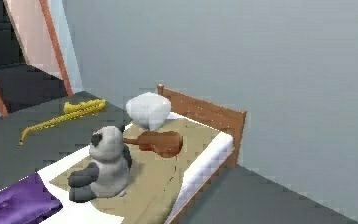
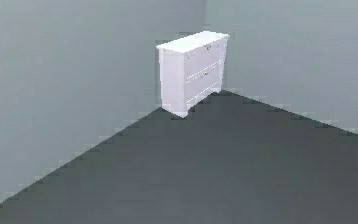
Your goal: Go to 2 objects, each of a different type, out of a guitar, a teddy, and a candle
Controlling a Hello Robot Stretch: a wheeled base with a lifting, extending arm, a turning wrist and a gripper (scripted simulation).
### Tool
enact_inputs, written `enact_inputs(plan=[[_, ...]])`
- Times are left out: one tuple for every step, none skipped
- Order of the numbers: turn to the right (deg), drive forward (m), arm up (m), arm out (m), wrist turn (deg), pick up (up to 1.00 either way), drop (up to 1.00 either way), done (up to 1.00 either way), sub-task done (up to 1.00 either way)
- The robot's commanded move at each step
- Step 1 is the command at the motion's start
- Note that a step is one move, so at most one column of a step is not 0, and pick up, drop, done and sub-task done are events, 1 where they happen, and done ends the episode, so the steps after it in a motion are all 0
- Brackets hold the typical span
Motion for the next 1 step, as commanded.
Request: enact_inputs(plan=[[0.0,0.00,0.00,0.00,0.0,0.00,0.00,0.00,1.00]])
